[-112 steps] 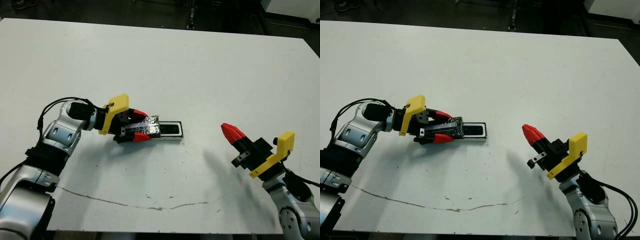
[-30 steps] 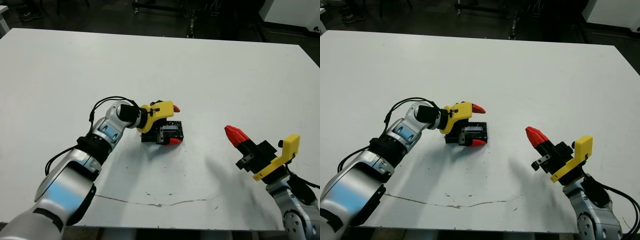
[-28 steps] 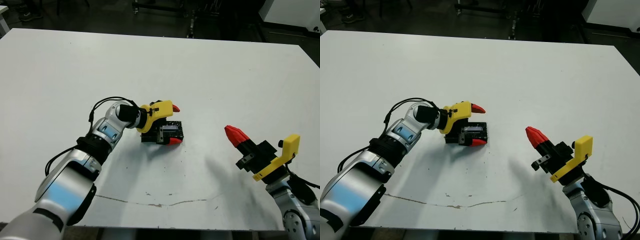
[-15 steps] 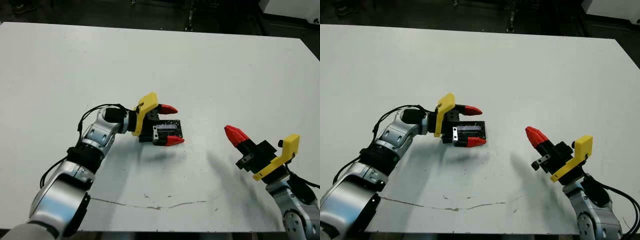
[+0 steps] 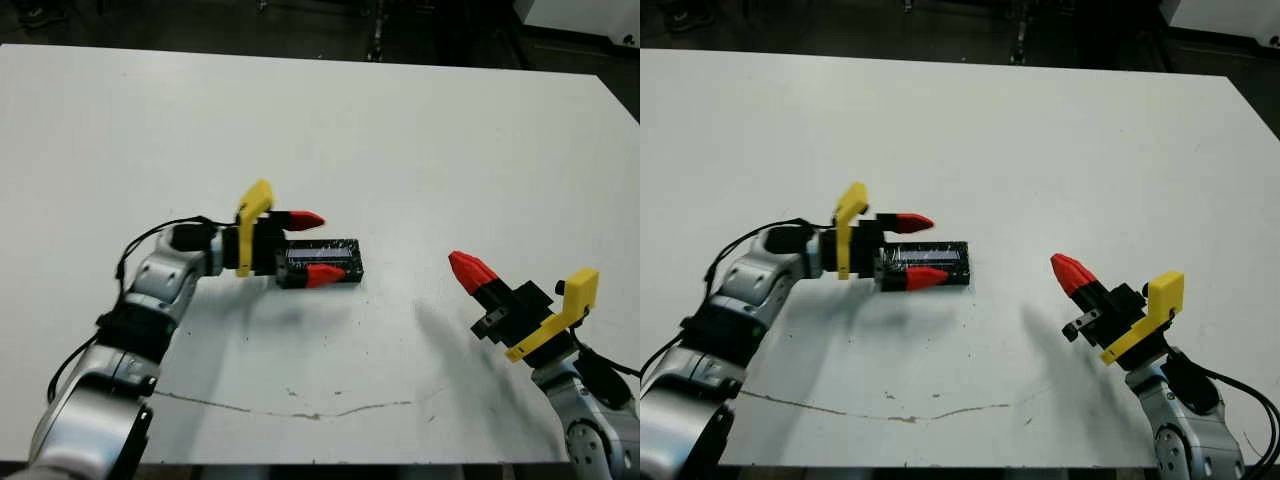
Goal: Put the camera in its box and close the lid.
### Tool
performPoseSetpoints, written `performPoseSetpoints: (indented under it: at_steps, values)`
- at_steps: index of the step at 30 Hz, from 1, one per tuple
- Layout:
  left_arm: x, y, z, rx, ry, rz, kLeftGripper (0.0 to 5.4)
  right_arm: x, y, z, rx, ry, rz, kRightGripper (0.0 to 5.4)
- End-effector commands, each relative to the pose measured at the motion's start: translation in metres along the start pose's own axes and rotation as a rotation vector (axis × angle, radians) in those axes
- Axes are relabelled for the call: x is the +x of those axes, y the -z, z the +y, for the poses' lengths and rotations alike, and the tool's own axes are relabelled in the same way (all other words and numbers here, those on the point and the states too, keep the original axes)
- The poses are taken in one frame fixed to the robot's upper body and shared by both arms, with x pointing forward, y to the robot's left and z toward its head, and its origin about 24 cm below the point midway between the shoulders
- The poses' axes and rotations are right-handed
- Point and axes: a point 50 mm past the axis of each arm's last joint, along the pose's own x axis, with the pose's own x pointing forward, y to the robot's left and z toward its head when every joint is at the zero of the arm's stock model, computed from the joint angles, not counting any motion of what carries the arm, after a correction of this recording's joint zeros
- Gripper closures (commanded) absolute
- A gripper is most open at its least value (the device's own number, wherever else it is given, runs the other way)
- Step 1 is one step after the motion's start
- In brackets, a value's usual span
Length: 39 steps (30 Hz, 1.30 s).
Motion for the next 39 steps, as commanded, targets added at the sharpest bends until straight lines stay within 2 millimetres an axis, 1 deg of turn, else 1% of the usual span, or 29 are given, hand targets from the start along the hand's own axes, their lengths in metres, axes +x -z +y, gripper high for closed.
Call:
performPoseSetpoints:
  at_steps: [1, 4, 7, 10, 13, 16, 19, 24, 30, 39]
  values:
    - [-0.018, -0.012, -0.001, 0.019, -0.192, -0.135, 0.02, -0.003, 0.0, -0.003, -0.008, 0.014, 0.009, 5.4]
    - [-0.032, -0.024, -0.004, 0.073, -0.358, -0.218, 0.02, -0.002, 0.0, -0.004, -0.012, 0.009, 0.005, 5.4]
    - [-0.043, -0.03, -0.007, 0.08, -0.444, -0.295, 0.02, -0.002, -0.001, -0.003, -0.001, 0.013, 0.006, 5.4]
    - [-0.051, -0.031, -0.016, 0.117, -0.54, -0.343, 0.02, 0.0, -0.002, -0.003, 0.016, 0.016, -0.007, 5.4]
    - [-0.056, -0.026, -0.026, 0.185, -0.649, -0.382, 0.28, 0.004, -0.006, -0.004, 0.027, 0.033, -0.046, 5.4]
    - [-0.058, -0.018, -0.036, 0.205, -0.736, -0.416, 0.69, 0.012, -0.012, -0.002, -0.007, 0.081, -0.095, 5.4]
    - [-0.06, -0.01, -0.044, 0.199, -0.803, -0.429, 1.11, 0.018, -0.015, 0.002, 0.004, 0.157, -0.12, 5.4]
    - [-0.064, 0.005, -0.054, 0.149, -0.871, -0.458, 1.89, 0.022, -0.017, 0.006, 0.02, 0.274, -0.166, 5.4]
    - [-0.068, 0.018, -0.057, 0.135, -0.914, -0.443, 2.73, 0.021, -0.018, 0.005, 0.003, 0.37, -0.197, 5.4]
    - [-0.063, 0.019, -0.055, 0.127, -0.926, -0.423, 4.08, 0.021, -0.016, 0.009, 0.004, 0.375, -0.174, 5.4]
